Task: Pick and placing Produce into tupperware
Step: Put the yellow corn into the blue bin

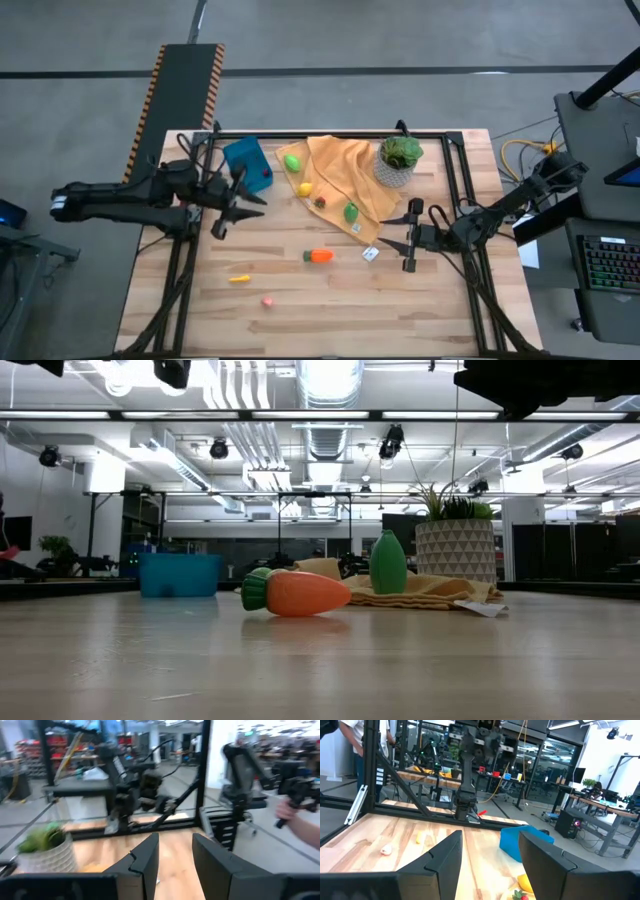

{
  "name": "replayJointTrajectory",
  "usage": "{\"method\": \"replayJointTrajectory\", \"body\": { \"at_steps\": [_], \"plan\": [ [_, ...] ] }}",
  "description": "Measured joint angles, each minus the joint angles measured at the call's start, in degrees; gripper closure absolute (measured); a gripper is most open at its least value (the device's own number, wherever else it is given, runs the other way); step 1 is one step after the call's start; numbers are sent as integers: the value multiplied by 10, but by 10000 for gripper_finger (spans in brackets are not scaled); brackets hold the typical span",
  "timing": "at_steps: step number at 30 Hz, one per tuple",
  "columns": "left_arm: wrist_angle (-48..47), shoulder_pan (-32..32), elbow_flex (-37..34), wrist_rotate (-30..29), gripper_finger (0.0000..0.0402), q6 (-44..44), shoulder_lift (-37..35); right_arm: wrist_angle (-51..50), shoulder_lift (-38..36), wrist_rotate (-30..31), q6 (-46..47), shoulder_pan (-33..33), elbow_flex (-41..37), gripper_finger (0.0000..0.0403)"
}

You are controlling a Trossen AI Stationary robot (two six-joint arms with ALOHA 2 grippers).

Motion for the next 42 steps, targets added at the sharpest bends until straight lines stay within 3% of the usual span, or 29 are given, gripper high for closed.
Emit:
{"method": "replayJointTrajectory", "body": {
  "at_steps": [8, 18, 26, 42],
  "plan": [
    [49, -106, 15, 26, 298, 20, 1, 0, 0, 0, 0, 0, 0, 216],
    [62, -199, 15, 122, 298, 66, 8, 0, 0, 0, 4, 0, 0, 216],
    [91, -222, 15, 187, 298, 65, 32, 0, 0, 0, 4, 0, 0, 216],
    [88, -222, 14, 186, 298, 65, 42, 0, 0, 0, 4, 0, 0, 216]
  ]
}}
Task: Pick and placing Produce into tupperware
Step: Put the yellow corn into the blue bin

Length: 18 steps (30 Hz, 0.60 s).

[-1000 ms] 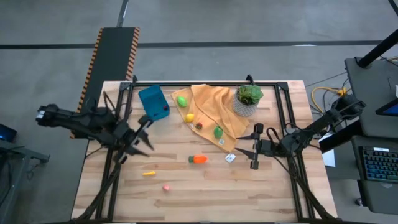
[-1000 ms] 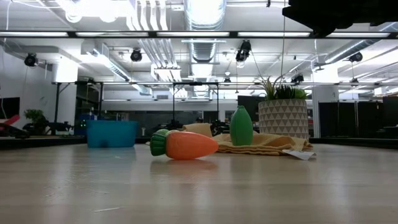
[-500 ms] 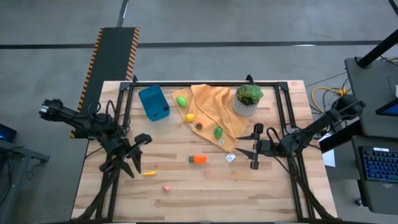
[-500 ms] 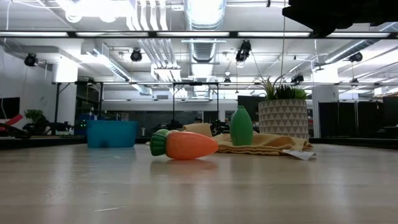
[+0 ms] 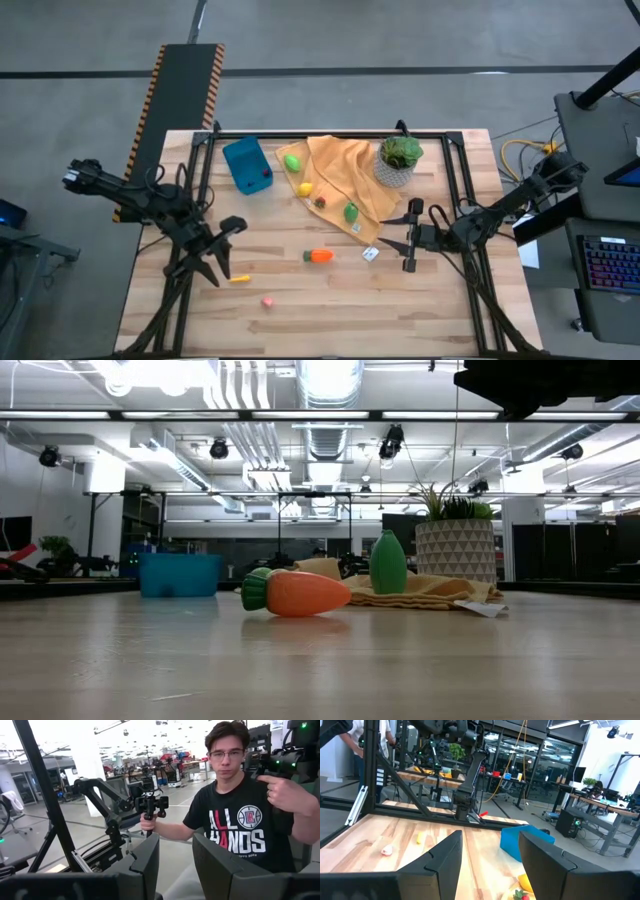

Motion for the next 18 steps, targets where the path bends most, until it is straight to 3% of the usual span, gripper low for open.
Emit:
{"method": "replayJointTrajectory", "body": {
  "at_steps": [13, 18],
  "plan": [
    [-6, 0, 0, -2, 298, 0, 1, 0, 0, 0, 0, 0, 0, 216],
    [-51, 0, 2, -67, 298, -20, -10, 0, 0, 0, 0, 0, 0, 216]
  ]
}}
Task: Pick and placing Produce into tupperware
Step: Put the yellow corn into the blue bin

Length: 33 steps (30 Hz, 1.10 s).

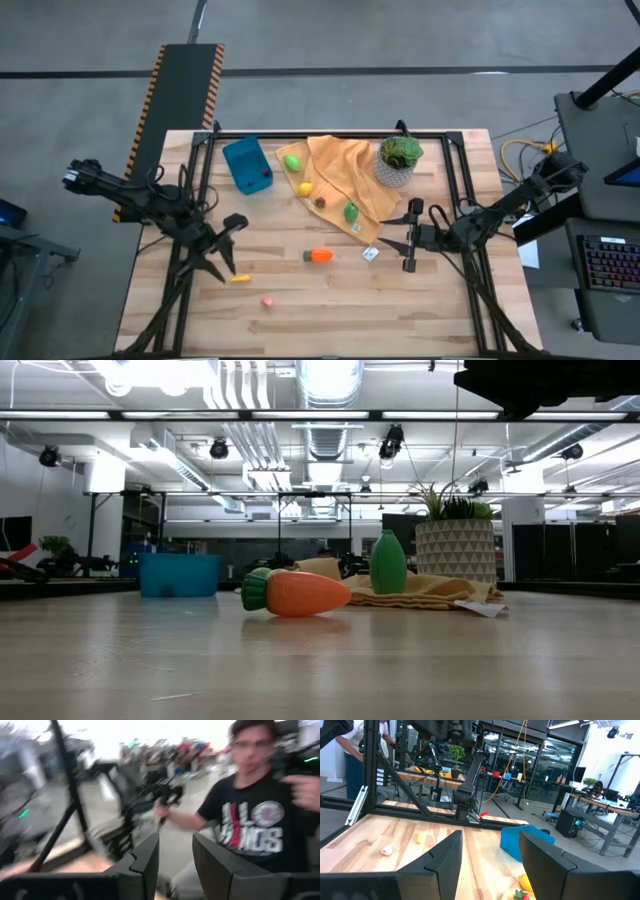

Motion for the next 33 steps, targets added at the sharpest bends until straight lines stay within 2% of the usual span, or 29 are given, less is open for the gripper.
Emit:
{"method": "replayJointTrajectory", "body": {
  "at_steps": [5, 12, 19, 24, 28, 33],
  "plan": [
    [-123, 0, 29, -90, 298, -5, -6, 0, 0, 0, 0, 0, 0, 216],
    [-260, -1, 85, -132, 300, -86, 20, 0, 0, 0, 0, 0, 0, 216],
    [-423, -9, 140, -234, 316, -167, 58, 0, 0, 0, 0, 0, 0, 216],
    [-532, -12, 169, -244, 322, -206, 87, 0, 0, 0, 6, 0, 0, 216],
    [-647, -12, 193, -244, 323, -285, 115, 0, 0, 0, 6, 0, 0, 216],
    [-745, -12, 198, -245, 323, -315, 150, 0, 0, 0, 6, 0, 0, 216]
  ]
}}
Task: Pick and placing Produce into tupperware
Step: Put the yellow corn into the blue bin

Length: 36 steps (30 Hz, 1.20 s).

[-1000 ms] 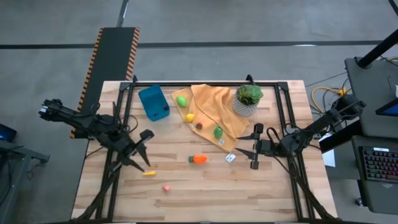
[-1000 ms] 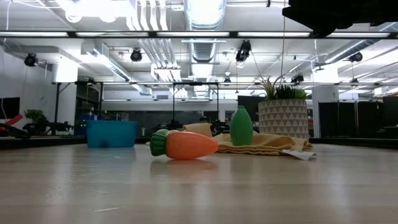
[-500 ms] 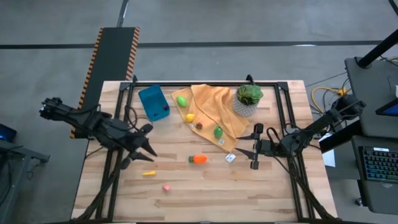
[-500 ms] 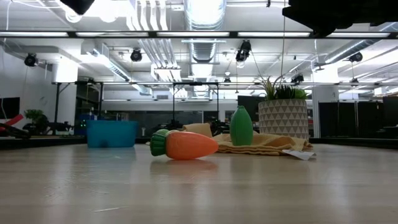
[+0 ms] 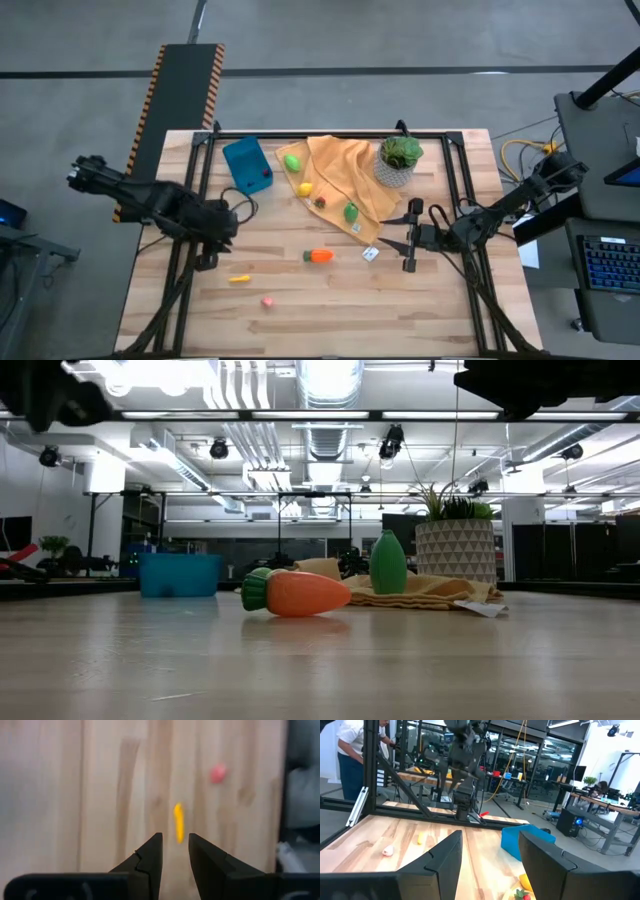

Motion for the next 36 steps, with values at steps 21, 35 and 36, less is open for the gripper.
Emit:
{"method": "replayJointTrajectory", "body": {
  "at_steps": [21, 35, 36],
  "plan": [
    [-110, 0, 0, 11, 292, -91, 120, 0, 0, 0, -11, 0, 4, 216],
    [-104, 0, 0, 37, 106, -103, 166, 0, 0, 0, -13, 0, 4, 216],
    [-104, 0, 0, 39, 101, -103, 168, 0, 0, 0, -13, 0, 4, 216]
  ]
}}
